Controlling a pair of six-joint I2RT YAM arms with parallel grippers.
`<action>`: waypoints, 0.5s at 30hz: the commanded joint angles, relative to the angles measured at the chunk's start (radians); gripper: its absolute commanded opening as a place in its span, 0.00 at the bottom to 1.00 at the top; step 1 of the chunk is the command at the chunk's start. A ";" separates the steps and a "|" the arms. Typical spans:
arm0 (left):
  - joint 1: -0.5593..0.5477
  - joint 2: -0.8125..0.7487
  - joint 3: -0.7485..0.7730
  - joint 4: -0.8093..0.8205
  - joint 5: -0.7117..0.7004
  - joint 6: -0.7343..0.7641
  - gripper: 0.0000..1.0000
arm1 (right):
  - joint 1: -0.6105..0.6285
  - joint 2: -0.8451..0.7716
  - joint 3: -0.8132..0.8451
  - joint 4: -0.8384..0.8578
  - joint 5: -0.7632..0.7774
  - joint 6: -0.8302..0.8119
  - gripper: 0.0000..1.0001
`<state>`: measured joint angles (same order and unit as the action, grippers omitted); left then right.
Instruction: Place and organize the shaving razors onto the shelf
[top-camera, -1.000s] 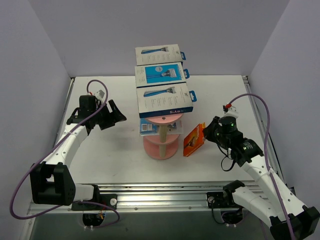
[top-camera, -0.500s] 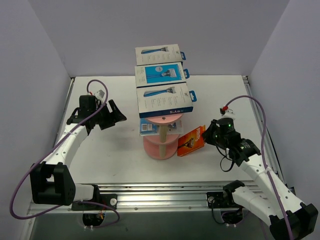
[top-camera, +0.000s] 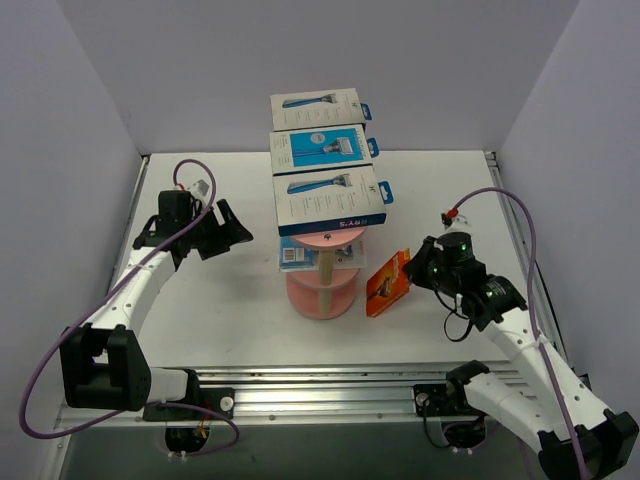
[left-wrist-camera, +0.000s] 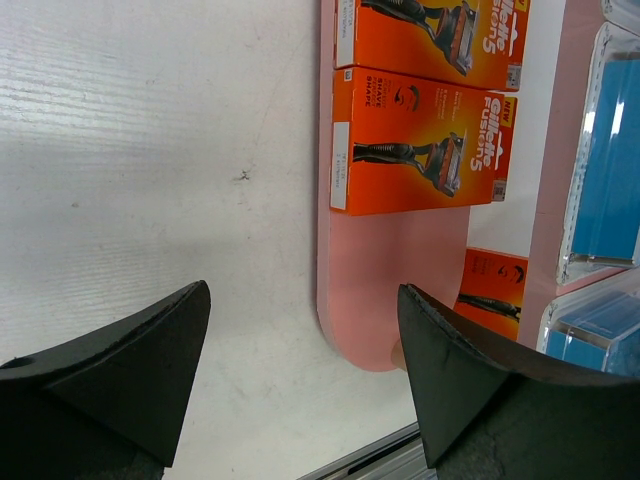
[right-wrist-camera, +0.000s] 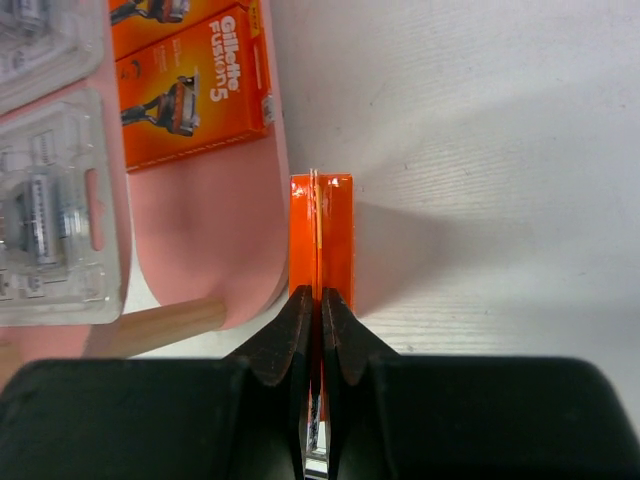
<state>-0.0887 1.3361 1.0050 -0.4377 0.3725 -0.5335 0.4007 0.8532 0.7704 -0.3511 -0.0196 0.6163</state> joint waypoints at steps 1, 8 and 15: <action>0.010 -0.014 0.006 0.045 0.022 0.023 0.84 | -0.005 -0.025 0.062 0.000 -0.039 -0.004 0.00; 0.015 -0.011 0.006 0.045 0.023 0.023 0.85 | -0.006 -0.048 0.060 0.038 -0.100 0.030 0.00; 0.018 -0.009 0.006 0.045 0.025 0.024 0.85 | -0.007 -0.091 0.033 0.096 -0.144 0.069 0.00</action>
<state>-0.0811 1.3361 1.0050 -0.4374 0.3752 -0.5335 0.3996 0.7933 0.7937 -0.3283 -0.1287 0.6582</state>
